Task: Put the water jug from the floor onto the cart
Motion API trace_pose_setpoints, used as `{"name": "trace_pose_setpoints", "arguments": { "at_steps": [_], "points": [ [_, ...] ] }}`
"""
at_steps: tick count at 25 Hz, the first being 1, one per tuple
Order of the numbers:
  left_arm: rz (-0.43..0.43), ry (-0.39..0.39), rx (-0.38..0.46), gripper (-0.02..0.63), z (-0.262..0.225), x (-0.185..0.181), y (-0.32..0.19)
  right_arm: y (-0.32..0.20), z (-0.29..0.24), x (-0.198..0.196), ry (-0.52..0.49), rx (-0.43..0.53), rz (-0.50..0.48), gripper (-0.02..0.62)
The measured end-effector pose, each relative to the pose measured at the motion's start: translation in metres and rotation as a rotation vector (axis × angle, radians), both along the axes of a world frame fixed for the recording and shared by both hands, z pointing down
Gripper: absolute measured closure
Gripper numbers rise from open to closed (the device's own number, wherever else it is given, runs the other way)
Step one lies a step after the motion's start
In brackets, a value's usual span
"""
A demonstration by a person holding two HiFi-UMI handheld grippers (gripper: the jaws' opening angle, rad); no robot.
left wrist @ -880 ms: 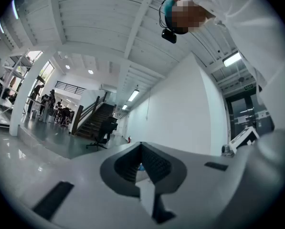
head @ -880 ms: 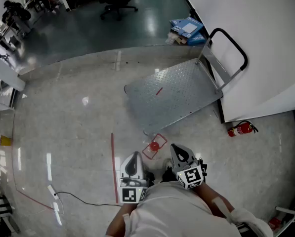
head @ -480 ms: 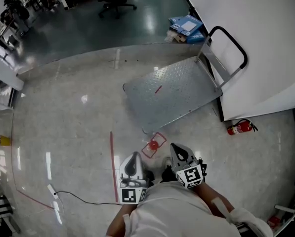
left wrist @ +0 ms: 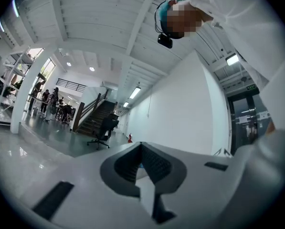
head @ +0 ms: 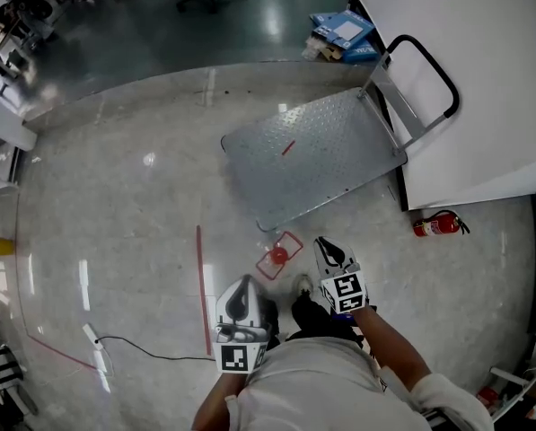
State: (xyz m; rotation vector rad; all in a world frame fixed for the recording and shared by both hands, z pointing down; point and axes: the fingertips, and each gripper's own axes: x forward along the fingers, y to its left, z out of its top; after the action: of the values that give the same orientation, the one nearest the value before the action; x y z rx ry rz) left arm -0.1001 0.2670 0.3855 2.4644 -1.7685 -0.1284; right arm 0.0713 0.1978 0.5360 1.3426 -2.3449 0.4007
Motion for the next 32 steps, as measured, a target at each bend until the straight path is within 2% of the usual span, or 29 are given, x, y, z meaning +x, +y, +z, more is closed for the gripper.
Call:
{"name": "trace_pose_setpoints", "arguments": {
  "at_steps": [3,5,8,11,15,19,24,32],
  "points": [
    [0.016,-0.023,-0.004,0.603,0.013,0.005,-0.008,-0.022,0.055,0.0,0.057,-0.103,-0.047,0.58],
    [0.028,-0.006,-0.032,0.603,0.025,0.011,-0.016,-0.032,0.099,-0.001,0.097,-0.182,-0.091,0.579],
    [0.04,0.026,-0.081,0.603,0.043,0.013,-0.031,-0.037,0.172,-0.008,0.167,-0.313,-0.152,0.529],
    [0.016,0.025,-0.092,0.603,0.061,0.003,-0.043,-0.033,0.242,-0.014,0.246,-0.441,-0.216,0.49],
    [-0.028,0.024,-0.133,0.603,0.097,-0.016,-0.055,-0.032,0.313,-0.013,0.291,-0.557,-0.231,0.482],
    [-0.069,0.04,-0.176,0.603,0.14,-0.026,-0.067,-0.03,0.37,-0.016,0.323,-0.614,-0.259,0.482],
    [-0.068,0.048,-0.184,0.604,0.173,-0.025,-0.082,-0.026,0.417,-0.016,0.359,-0.668,-0.306,0.476],
    [-0.072,0.069,-0.218,0.603,0.209,-0.019,-0.092,-0.015,0.464,-0.016,0.37,-0.734,-0.344,0.467]
  ]
}}
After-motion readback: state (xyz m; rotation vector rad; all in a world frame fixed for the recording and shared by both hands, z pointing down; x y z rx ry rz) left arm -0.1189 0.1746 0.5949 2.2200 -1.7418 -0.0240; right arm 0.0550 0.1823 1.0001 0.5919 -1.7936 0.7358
